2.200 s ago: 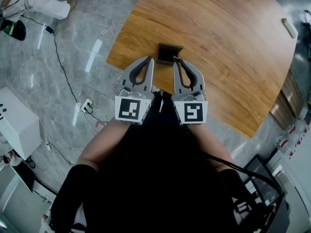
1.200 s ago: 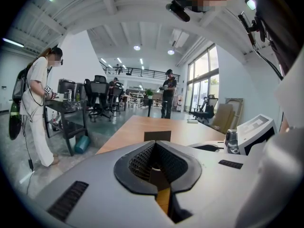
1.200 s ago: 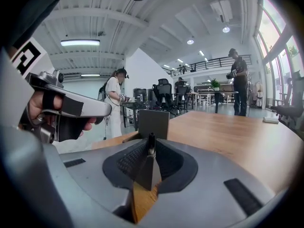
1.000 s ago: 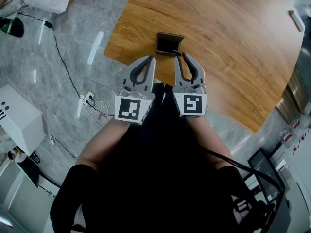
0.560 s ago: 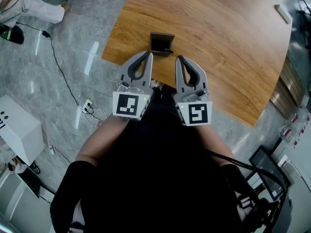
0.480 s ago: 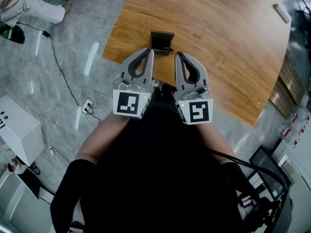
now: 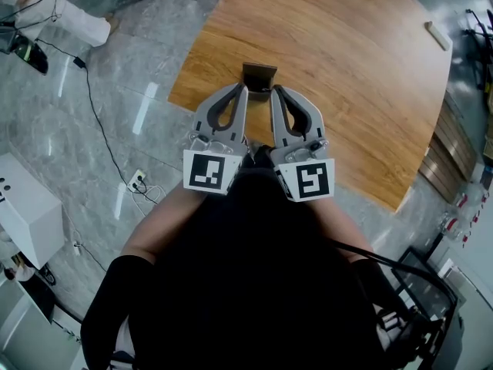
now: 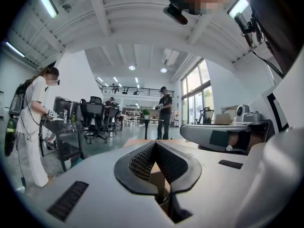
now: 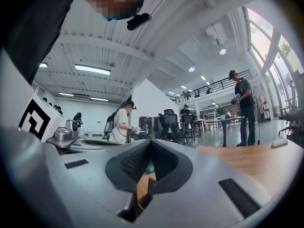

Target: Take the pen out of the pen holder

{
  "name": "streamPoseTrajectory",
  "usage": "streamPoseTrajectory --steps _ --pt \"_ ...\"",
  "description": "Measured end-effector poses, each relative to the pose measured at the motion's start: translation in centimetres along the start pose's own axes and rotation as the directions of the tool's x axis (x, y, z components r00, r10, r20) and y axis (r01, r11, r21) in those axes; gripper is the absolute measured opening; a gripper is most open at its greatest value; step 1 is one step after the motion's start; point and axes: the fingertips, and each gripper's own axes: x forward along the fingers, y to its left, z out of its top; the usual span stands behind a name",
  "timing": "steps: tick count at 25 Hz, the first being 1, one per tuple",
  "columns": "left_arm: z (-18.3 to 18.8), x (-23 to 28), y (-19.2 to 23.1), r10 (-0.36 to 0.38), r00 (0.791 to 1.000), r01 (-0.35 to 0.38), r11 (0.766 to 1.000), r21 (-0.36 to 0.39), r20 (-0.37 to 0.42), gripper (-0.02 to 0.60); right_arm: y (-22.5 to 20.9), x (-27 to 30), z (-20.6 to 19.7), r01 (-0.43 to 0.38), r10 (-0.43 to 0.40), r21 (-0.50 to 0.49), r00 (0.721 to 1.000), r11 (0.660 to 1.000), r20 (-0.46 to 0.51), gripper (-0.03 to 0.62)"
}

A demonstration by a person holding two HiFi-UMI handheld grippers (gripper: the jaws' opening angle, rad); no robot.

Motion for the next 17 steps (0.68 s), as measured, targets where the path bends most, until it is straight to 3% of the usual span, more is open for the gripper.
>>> streamPoseTrajectory --steps 17 --pt "-0.4 0.4 -0.4 -0.011 1.0 0.011 1.0 0.0 -0.008 0.006 -0.2 -0.1 -1.1 0.007 -0.007 -0.003 0.999 1.0 -0.043 0.012"
